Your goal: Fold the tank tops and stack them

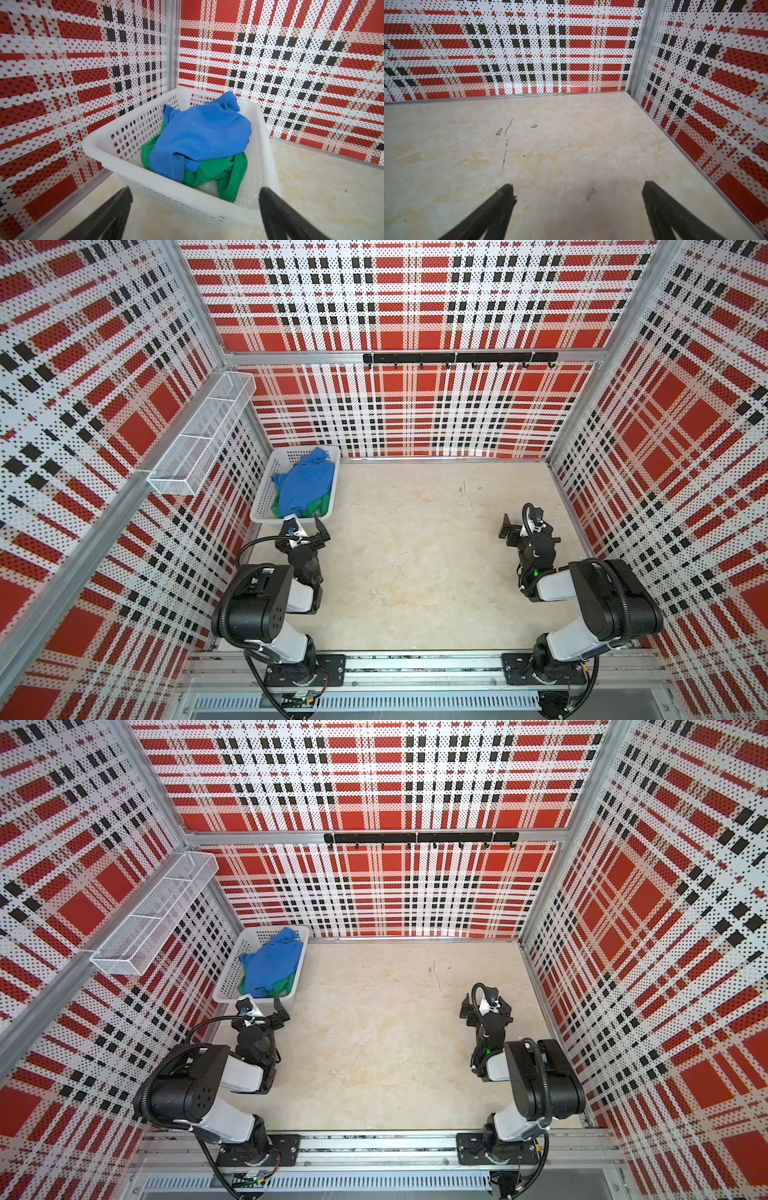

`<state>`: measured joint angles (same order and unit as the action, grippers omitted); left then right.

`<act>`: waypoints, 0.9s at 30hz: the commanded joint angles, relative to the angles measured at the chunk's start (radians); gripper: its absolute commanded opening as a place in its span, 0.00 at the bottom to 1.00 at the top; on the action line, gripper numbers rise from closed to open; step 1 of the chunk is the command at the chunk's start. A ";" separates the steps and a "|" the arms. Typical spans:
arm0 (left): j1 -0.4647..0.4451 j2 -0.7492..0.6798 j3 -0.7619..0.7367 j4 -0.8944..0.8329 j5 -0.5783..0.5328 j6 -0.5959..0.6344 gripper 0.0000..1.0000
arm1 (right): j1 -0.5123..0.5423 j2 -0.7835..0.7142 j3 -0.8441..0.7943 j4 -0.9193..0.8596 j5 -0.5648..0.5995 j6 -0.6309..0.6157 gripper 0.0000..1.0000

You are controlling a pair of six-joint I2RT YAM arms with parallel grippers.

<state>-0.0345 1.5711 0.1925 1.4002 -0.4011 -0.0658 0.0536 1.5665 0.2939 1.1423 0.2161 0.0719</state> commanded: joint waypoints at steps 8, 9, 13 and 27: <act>-0.001 0.004 0.000 0.036 -0.011 0.012 0.98 | -0.006 0.004 -0.009 0.026 -0.003 -0.004 1.00; -0.001 0.003 -0.001 0.036 -0.011 0.012 0.98 | -0.006 0.005 -0.009 0.025 -0.003 -0.004 1.00; -0.001 0.004 0.001 0.036 -0.010 0.012 0.98 | -0.008 0.005 -0.006 0.022 -0.003 -0.003 1.00; -0.008 -0.018 -0.004 0.049 -0.016 0.025 0.99 | -0.012 -0.017 0.005 -0.010 -0.015 0.007 1.00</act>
<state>-0.0349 1.5700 0.1925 1.4021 -0.4011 -0.0650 0.0490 1.5658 0.2943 1.1408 0.1986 0.0727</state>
